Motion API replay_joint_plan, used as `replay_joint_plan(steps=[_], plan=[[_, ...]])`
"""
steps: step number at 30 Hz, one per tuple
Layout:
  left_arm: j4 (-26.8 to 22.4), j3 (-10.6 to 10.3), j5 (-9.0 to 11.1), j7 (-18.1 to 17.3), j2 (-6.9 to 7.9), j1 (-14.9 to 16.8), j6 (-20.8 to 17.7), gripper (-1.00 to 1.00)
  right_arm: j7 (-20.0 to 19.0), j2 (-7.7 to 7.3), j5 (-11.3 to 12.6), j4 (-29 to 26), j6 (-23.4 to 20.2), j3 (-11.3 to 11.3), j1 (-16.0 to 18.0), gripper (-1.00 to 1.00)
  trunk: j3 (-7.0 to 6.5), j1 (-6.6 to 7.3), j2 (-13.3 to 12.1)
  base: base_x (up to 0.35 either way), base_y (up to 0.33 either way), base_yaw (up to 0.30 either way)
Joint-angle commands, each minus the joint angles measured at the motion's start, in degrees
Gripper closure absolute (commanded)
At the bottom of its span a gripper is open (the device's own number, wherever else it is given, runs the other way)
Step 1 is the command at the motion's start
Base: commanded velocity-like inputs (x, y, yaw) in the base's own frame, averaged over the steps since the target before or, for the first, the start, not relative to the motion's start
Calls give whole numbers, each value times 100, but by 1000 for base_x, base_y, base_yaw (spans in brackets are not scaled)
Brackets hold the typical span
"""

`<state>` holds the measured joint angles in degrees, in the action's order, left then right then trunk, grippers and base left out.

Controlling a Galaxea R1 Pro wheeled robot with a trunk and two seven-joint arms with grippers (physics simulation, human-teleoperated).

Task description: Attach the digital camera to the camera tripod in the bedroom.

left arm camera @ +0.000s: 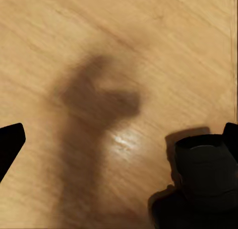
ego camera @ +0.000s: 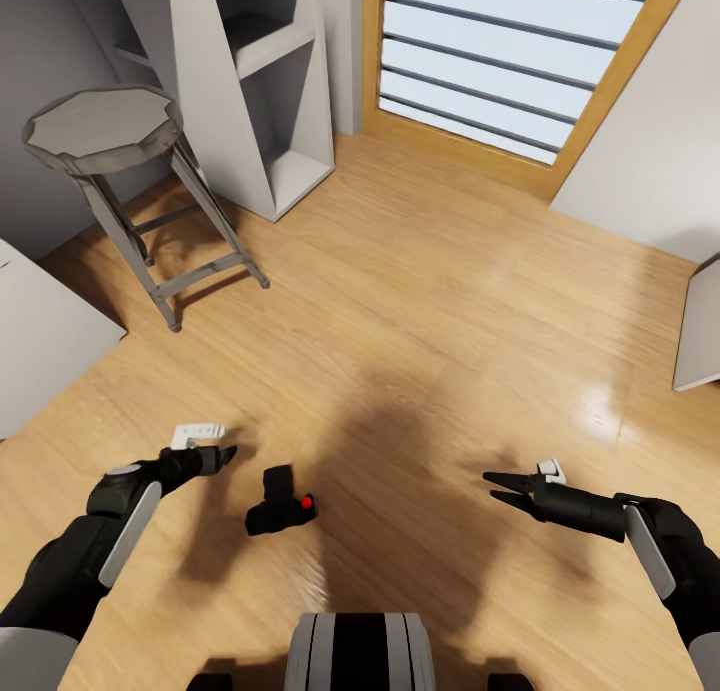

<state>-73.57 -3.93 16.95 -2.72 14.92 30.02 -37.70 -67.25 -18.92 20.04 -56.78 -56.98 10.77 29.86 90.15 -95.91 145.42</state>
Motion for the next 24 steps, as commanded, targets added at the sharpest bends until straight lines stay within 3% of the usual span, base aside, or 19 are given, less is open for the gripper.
replay_joint_plan(steps=[1, 3, 4, 8, 9, 10, 16, 17, 19, 20, 24], plan=[[25, -12, -58, -176, 46, 3, 8, -100, -17, -1, -2, 0, -24, 4, 2, -100, 3, 1, 1, 0, 0, 0], [97, -51, -163, -564, 150, 3, 66, -100, -17, -3, -3, 0, -24, 4, 2, -100, 3, 1, 1, 0, 0, 0], [174, -139, -282, -1024, 262, 2, 136, -100, -17, -4, -2, 0, -24, 4, 2, -100, 3, 1, 1, 0, 0, 0], [340, -433, -619, -2005, 453, 3, 412, -100, -17, -5, -1, 0, -24, 4, 2, -100, 3, 1, 1, 0, 0, 0], [579, -608, -948, -2768, 559, 4, 889, -100, -17, -4, -1, 0, -24, 4, 2, -100, 3, 1, 1, 0, 0, 0], [762, -653, -1078, -2983, 584, 4, 1172, -100, -17, -2, -1, 0, -24, 4, 2, -100, 3, 1, 1, 0, 0, 0], [1372, -712, -1278, -3233, 616, 4, 2144, -100, -17, -4, -5, 0, -24, 1, 2, -100, 3, 1, 1, 0, 0, 0], [1546, -719, -1305, -3265, 624, 4, 2499, -100, -17, -5, -6, 0, -24, 2, 2, -100, 3, 1, 1, 0, 0, 0], [1685, -729, -1328, -3286, 631, 4, 2850, -100, -17, -5, -7, 0, -24, 3, 2, -100, 3, 1, 1, 0, 0, 0], [1804, -741, -1373, -3299, 639, 4, 3175, -100, -17, -6, -8, 0, -24, 3, 2, -100, 3, 1, 1, 0, 0, 0], [1985, -765, -1656, -3338, 672, 4, 3717, -100, -17, -6, -9, 0, -24, 4, 2, -100, 3, 1, 1, 0, 0, 0]])
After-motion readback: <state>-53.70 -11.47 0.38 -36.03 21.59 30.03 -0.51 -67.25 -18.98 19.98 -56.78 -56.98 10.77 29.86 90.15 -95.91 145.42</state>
